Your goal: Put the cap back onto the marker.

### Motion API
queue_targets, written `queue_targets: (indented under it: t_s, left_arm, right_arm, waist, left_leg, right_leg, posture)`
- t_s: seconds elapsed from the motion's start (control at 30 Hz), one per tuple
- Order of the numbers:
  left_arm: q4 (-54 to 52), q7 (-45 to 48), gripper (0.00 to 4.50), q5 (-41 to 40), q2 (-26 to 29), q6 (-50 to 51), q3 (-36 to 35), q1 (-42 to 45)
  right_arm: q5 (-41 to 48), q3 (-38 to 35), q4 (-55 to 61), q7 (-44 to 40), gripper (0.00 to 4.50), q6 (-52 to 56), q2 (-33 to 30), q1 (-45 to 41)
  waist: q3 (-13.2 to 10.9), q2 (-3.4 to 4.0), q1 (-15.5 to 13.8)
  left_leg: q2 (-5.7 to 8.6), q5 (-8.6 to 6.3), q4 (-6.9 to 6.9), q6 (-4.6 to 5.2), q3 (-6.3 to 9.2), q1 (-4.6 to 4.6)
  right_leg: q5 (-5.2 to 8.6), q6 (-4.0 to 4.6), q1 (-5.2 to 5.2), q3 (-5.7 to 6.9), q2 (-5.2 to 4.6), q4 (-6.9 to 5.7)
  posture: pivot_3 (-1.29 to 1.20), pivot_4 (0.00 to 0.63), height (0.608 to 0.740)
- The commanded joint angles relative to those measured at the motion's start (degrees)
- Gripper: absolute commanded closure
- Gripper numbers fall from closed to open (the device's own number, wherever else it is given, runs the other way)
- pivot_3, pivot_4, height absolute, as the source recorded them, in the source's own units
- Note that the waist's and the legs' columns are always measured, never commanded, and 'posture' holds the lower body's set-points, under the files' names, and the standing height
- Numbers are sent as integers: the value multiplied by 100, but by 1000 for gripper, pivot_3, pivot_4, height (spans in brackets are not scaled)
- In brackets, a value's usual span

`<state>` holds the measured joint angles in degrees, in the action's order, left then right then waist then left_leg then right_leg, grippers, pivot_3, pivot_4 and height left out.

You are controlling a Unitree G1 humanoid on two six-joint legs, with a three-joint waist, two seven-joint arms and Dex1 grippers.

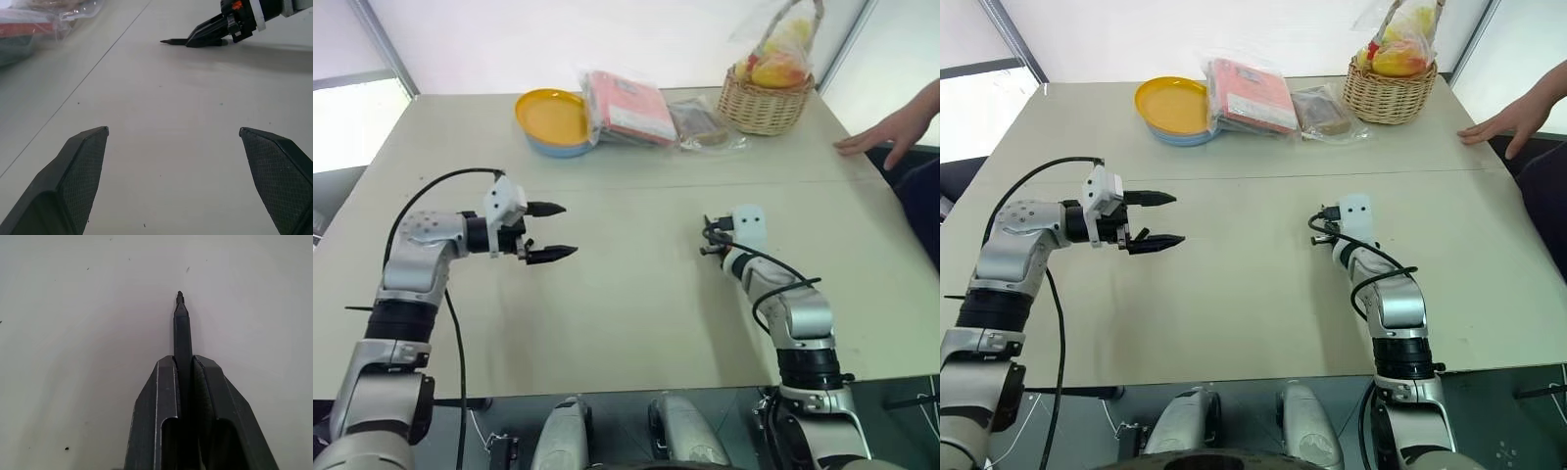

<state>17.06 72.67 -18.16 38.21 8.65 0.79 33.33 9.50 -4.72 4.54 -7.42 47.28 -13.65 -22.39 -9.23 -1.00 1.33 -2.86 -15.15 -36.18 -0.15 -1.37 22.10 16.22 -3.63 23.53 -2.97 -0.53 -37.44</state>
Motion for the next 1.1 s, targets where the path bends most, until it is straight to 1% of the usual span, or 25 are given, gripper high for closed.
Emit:
queue_targets:
  t_s: [0.03,0.17,0.23,0.3,0.4,0.5,0.63,0.77,0.93,1.1]
  left_arm:
    - [-179,-26,0,-101,59,32,-149,18]
    - [247,-200,0,31,83,-171,-240,60]
    - [748,-581,0,234,108,-531,-371,102]
    - [1174,-1061,0,409,133,-827,-525,165]
    - [1212,-1360,0,383,155,-865,-728,60]
    - [939,-1667,0,443,160,-864,-820,-217]
    - [138,-2036,0,335,162,-532,-988,-840]
    - [-866,-2590,0,217,111,30,-1281,-1710]
    - [-1535,-3372,0,340,-149,431,-1440,-2332]
    - [-1596,-3944,0,539,-466,467,-1352,-2456]
  right_arm:
    - [18,57,133,-65,4468,99,1,27]
    - [-33,237,181,-576,4468,-153,-479,-257]
    - [11,340,188,-1125,4468,-280,-953,-575]
    - [165,540,284,-1929,4468,-430,-1470,-865]
    - [292,840,297,-2892,4468,-640,-2053,-1228]
    - [343,1054,176,-3578,4468,-929,-2327,-1577]
    - [394,1302,121,-4362,4468,-1341,-2484,-1831]
    - [443,1407,109,-4818,4468,-1544,-2456,-1975]
    - [362,1469,51,-4830,4468,-1641,-2258,-2014]
    - [346,1489,85,-4718,4468,-1598,-2036,-1921]
  waist:
    - [0,0,-5]
    - [0,0,-5]
    - [-4,6,4]
    - [-4,6,12]
    - [-3,3,-3]
    - [-2,3,-12]
    - [-3,3,-22]
    - [-3,2,-27]
    - [-3,2,-48]
    - [-2,1,-51]
  left_leg:
    - [0,0,0,0,0,0]
    - [1,0,0,0,-1,-1]
    - [1,0,0,0,-2,0]
    - [2,0,0,0,-6,1]
    - [1,-1,2,1,0,2]
    - [-1,-1,4,2,4,5]
    - [-5,-1,4,2,1,10]
    - [-12,-1,1,2,2,9]
    - [-18,-1,1,2,5,5]
    - [-14,-1,0,0,8,0]
  right_leg:
    - [0,0,-1,0,0,0]
    - [0,0,-1,0,0,0]
    - [0,0,1,0,0,0]
    - [0,0,6,-1,0,1]
    - [0,-1,5,5,1,2]
    - [0,-1,5,9,0,5]
    - [0,-1,7,8,-7,11]
    - [-1,-1,4,7,-21,10]
    - [-2,1,2,7,-31,5]
    - [-2,2,-5,9,-35,4]
  posture:
    - [0,150,740]
    - [0,150,740]
    - [0,150,740]
    - [0,150,740]
    - [0,150,740]
    - [0,150,740]
    - [0,150,740]
    - [0,150,740]
    - [0,150,740]
    - [0,150,740]
